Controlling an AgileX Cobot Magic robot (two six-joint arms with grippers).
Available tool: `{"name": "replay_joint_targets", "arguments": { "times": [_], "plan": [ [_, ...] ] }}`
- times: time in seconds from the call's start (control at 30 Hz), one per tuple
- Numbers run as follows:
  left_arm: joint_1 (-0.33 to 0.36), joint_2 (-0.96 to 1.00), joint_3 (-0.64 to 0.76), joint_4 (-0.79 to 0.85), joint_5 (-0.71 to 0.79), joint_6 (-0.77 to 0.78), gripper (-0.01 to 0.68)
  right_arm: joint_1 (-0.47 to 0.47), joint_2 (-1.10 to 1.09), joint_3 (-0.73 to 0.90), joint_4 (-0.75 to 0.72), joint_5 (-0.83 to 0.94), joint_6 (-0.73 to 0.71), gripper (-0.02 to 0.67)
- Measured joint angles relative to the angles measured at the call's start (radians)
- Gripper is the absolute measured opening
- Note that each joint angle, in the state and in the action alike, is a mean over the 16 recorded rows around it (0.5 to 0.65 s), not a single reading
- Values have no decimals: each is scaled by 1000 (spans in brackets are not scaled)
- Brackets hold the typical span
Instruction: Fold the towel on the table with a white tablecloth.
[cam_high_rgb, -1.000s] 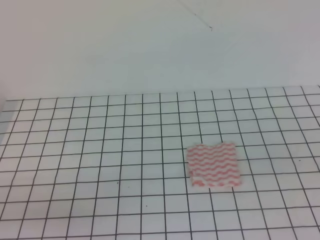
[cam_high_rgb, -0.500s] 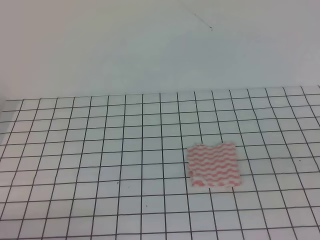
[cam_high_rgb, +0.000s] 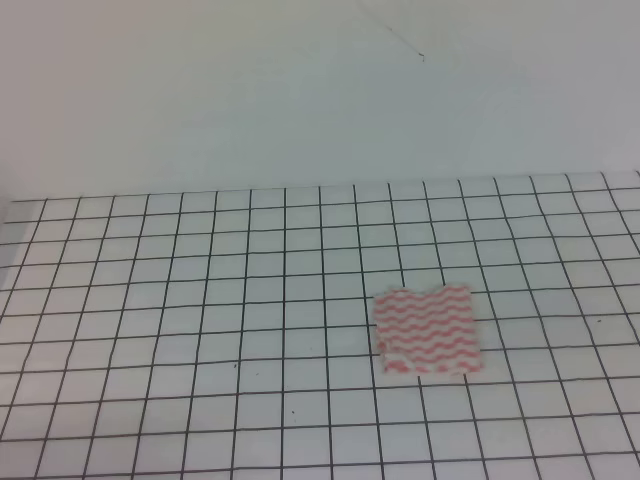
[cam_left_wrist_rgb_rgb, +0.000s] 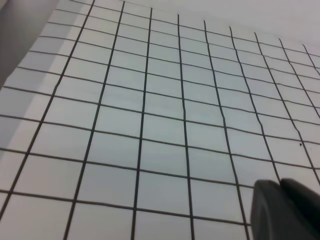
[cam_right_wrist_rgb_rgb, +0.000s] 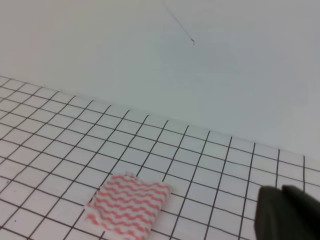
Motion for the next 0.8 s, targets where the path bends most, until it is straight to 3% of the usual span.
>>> {"name": "replay_joint_targets", "arguments": {
  "times": [0.5, 0.8],
  "plan": [
    [0, 0, -3, -1, -1, 8, -1, 0, -20, 22, -48, -9, -21, -2],
    [0, 0, -4, -2, -1, 17, -1, -7, -156, 210, -99, -157, 17, -1]
  ]
}}
